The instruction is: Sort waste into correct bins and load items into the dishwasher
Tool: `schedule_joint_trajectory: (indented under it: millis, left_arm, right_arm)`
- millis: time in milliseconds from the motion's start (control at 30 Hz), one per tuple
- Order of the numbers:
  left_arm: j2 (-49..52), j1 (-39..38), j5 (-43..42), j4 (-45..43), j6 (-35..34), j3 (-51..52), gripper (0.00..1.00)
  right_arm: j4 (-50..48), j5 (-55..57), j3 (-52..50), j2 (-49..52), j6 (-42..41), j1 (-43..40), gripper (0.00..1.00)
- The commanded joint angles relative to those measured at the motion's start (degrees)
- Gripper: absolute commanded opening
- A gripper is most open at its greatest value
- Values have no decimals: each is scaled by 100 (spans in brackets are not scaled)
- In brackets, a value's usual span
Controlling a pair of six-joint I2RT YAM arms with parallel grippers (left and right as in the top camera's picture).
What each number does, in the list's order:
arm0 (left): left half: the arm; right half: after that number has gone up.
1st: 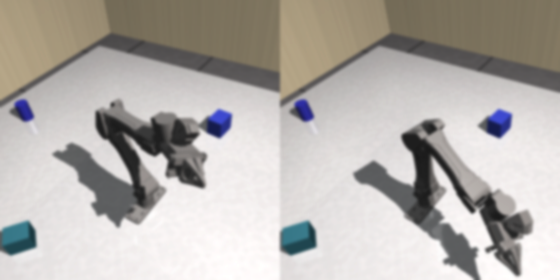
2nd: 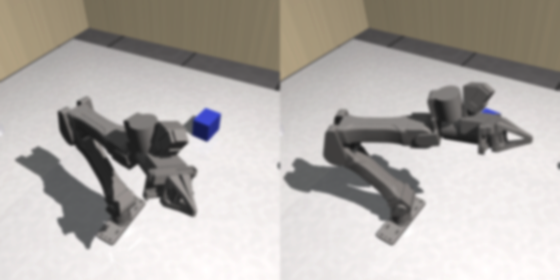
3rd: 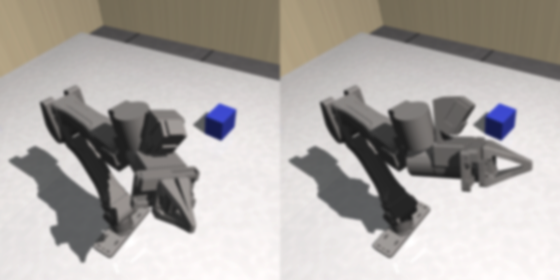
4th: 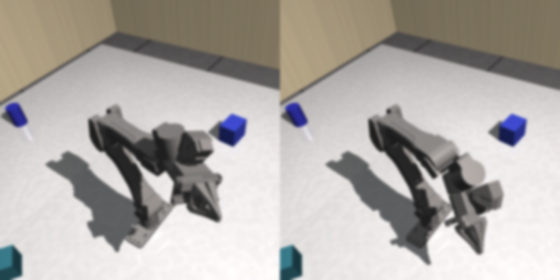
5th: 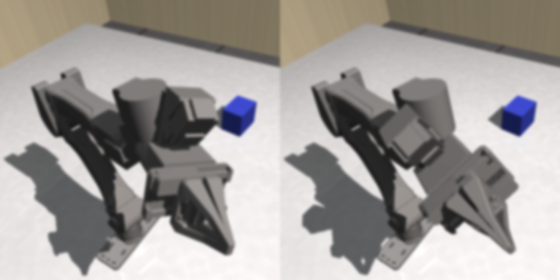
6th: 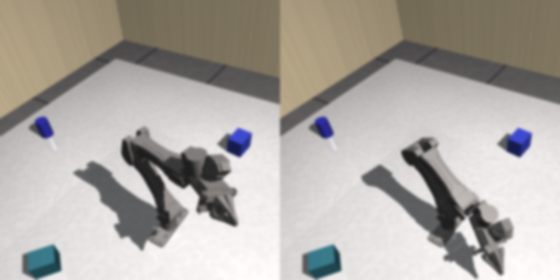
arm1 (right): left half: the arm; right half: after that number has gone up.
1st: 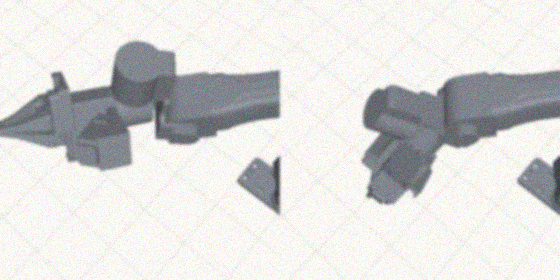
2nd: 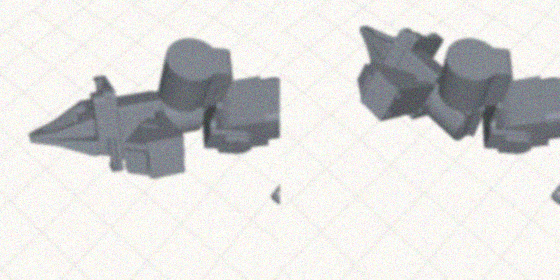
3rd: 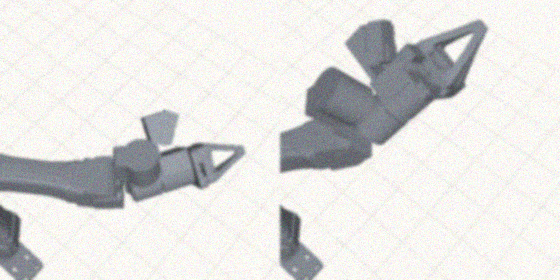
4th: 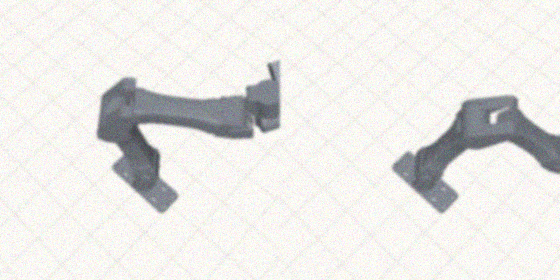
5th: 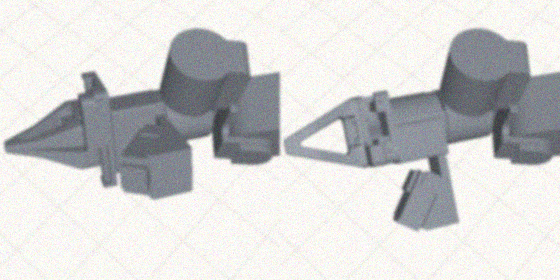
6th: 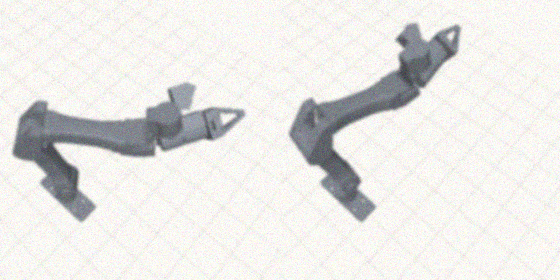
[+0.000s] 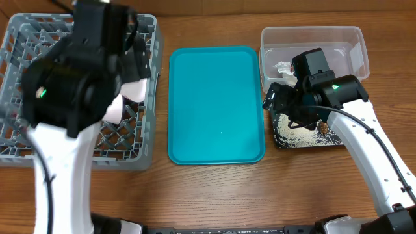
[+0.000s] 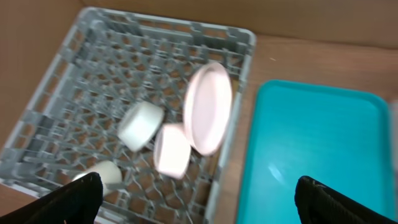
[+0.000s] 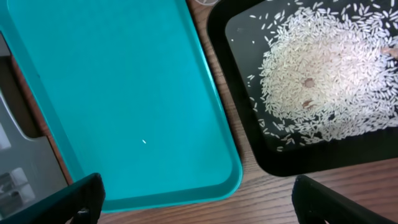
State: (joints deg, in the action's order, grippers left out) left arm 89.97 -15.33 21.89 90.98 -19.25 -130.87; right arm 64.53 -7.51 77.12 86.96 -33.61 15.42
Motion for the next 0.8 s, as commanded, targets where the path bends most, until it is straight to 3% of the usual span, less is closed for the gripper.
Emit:
schedule_joint_trajectory:
  millis: [0, 167, 467, 767]
  left_arm:
    - [-415, 31, -632, 184, 98, -28, 100]
    - [-1029, 31, -647, 531, 151, -28, 100]
    - [-1792, 31, -741, 581, 122, -28, 100]
    - [-1725, 31, -1040, 396, -201, -28, 100]
  right_arm:
    - [-11, -7, 157, -170, 459, 4, 98]
    - [68, 192, 704, -846, 1126, 4, 100]
    - [-304, 1305, 925, -2850, 1158, 4, 100]
    - [-249, 1303, 920, -3320, 1156, 4, 100]
